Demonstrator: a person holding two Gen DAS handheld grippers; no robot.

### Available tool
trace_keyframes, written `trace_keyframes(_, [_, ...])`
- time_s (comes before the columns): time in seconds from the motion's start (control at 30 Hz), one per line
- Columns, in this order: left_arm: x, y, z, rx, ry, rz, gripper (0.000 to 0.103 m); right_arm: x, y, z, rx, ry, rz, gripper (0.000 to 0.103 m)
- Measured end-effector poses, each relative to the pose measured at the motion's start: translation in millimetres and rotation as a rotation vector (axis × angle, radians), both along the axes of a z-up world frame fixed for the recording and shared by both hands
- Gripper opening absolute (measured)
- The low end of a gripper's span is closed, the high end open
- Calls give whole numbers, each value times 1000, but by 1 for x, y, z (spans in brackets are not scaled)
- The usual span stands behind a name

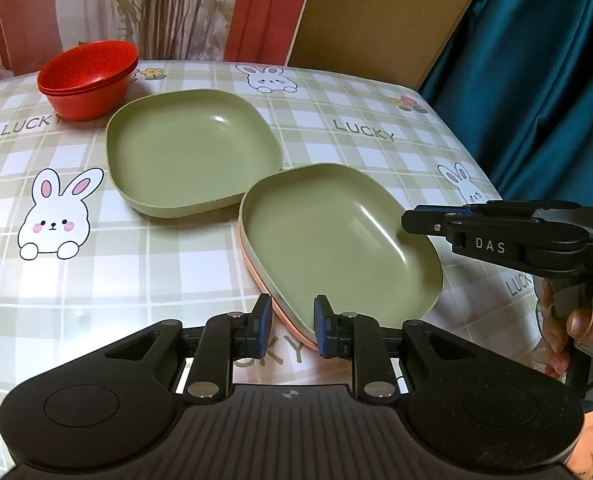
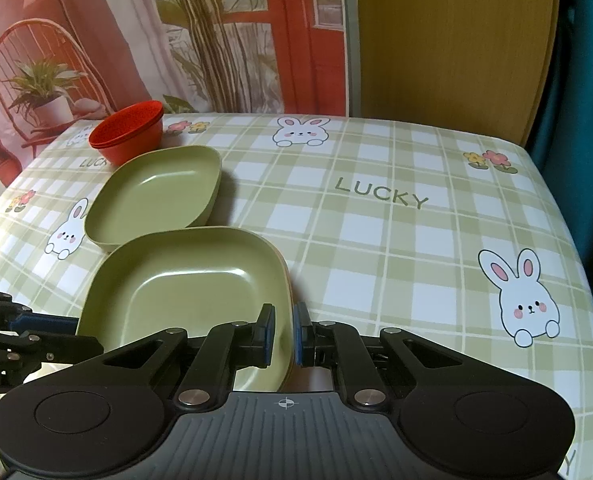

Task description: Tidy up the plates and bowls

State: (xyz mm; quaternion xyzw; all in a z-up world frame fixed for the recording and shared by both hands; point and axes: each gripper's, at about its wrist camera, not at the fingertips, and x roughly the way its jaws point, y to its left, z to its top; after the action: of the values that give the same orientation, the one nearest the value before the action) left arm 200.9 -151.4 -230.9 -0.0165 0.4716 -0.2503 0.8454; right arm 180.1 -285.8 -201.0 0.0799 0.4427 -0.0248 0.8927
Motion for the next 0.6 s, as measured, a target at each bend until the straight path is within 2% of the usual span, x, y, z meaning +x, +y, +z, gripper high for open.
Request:
trace_keyframes(0.13, [1,3,-2,-3,6,20,34,0,2,2,-1,-8,0,13])
trace_keyframes(0.47, [7,8,-10,-22,37,44,36,3,3,4,-3,-9,-4,13])
trace_keyframes(0.6, [6,8,-8,-12,26,48,36,3,3,6,-8,-10,-6,13])
